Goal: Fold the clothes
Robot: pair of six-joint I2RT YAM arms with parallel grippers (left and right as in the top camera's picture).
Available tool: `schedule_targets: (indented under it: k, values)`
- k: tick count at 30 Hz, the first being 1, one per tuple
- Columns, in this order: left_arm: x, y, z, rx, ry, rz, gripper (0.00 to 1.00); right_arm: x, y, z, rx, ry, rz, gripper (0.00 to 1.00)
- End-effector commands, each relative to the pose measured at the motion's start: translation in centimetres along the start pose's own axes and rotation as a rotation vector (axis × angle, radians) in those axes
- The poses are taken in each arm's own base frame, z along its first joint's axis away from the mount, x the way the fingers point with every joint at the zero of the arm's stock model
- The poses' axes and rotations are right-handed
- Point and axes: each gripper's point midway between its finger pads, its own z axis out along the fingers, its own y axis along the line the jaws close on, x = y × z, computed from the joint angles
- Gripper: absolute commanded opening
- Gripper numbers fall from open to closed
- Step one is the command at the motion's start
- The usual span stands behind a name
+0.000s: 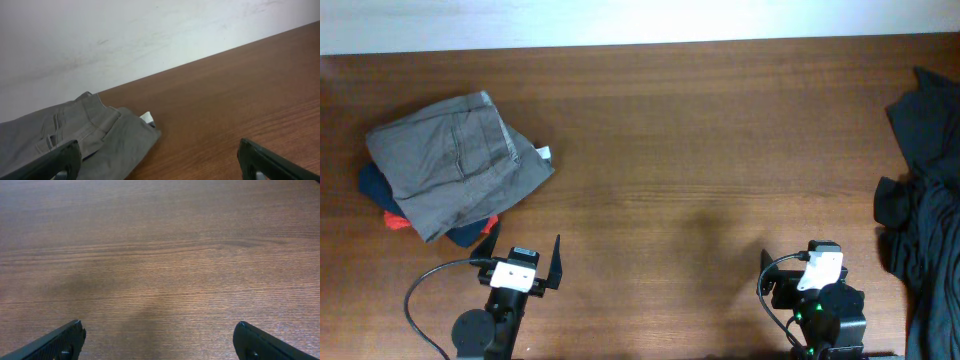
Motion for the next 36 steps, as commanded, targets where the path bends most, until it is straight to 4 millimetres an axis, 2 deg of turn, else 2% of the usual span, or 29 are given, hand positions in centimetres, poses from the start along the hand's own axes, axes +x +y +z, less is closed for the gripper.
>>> schedule_targets:
  k: [1,21,26,31,34,36]
  values:
    - [0.3,0.1,0.0,-0.009,0.002,0.006,0.99,0.0,-0.6,0.1,0.029,-0.010,0.010,0.99]
    - [0.2,0.1,0.0,-0.009,0.001,0.006,0.99,-0.2,-0.3,0.1,0.015,-0.018,0.011,0.99]
    - [0.2,-0.4,0.0,0.018,-0.004,0.000,1.00,-0.2,2.7,-0.2,-0.162,-0.008,0.009,0.99]
    - [0.3,-0.4,0.1,0.018,0.001,-0.073,0.99,-1.2,4.7,-0.7,-0.277,-0.041,0.001,0.98]
    - [0.0,-0.3,0.0,0.018,-0.003,-0.137,0.99,-2.9,6.2,-1.6,-0.365,-0.101,-0.005,0.99]
    - [-1.2,-0.2,-0.2,0.022,-0.024,-0.190,0.99,-5.2,7.0,-3.0,-0.409,-0.158,0.031,0.99]
